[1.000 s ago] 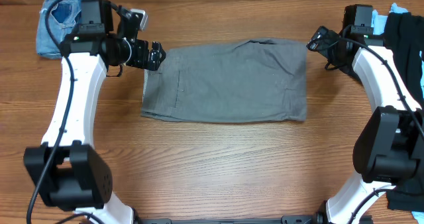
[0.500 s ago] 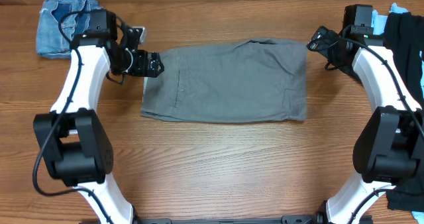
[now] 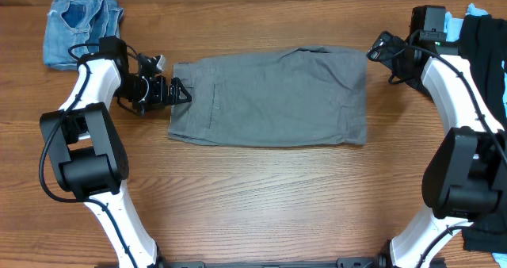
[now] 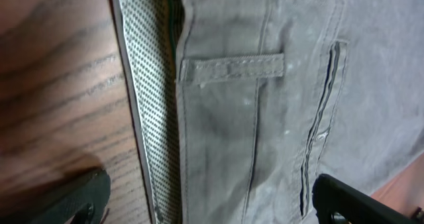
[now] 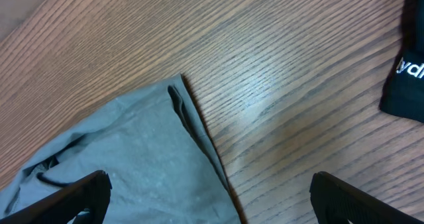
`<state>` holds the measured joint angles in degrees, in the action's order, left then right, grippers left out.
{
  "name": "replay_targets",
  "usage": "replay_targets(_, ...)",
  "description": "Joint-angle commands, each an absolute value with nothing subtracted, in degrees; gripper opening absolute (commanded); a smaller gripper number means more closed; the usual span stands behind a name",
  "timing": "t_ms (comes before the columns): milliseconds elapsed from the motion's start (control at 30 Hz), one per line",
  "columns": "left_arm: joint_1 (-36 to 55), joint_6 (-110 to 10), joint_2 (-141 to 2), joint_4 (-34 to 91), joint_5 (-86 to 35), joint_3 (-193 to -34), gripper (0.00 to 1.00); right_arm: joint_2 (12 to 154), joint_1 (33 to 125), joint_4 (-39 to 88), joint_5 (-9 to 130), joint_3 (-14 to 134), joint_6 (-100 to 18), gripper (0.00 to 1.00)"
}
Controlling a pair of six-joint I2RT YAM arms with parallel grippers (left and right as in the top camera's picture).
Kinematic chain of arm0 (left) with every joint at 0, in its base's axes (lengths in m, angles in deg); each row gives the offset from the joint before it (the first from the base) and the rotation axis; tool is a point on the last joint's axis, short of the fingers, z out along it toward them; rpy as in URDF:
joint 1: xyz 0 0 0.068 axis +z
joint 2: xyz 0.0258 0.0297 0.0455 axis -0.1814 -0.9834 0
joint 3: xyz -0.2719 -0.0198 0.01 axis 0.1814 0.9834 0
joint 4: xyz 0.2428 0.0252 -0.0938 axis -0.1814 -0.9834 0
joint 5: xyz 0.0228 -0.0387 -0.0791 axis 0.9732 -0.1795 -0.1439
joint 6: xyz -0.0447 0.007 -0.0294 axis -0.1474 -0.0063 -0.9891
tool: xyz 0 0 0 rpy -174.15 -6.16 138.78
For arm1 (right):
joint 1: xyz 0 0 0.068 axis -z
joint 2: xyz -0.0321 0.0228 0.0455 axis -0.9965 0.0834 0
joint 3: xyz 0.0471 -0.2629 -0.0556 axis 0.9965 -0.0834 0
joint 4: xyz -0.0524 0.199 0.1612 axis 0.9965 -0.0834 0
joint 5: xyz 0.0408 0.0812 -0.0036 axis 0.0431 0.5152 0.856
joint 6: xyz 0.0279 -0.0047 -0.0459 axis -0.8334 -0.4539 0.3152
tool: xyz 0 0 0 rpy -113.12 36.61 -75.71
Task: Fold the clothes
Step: 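Reach the left gripper to the shorts' left waistband edge and grasp it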
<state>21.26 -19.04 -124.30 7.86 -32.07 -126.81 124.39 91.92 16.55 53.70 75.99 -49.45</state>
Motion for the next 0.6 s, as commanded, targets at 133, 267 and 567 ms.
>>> replay_targets(133, 20.61, -16.83, -128.89, 7.84, -34.19, -127.93, 1.00, 122.86, 91.68, 16.75, 53.83, 77.17, -49.54, 1.00)
replay_targets(267, 20.58, -16.83, -130.75, 7.80, -34.45, -127.93, 1.00, 122.86, 91.68, 16.75, 53.83, 77.17, -49.56, 1.00)
replay_targets(567, 20.54, -16.83, -131.34, 7.84, -35.43, -127.93, 0.99, 122.86, 91.68, 16.75, 53.83, 77.17, -49.56, 1.00)
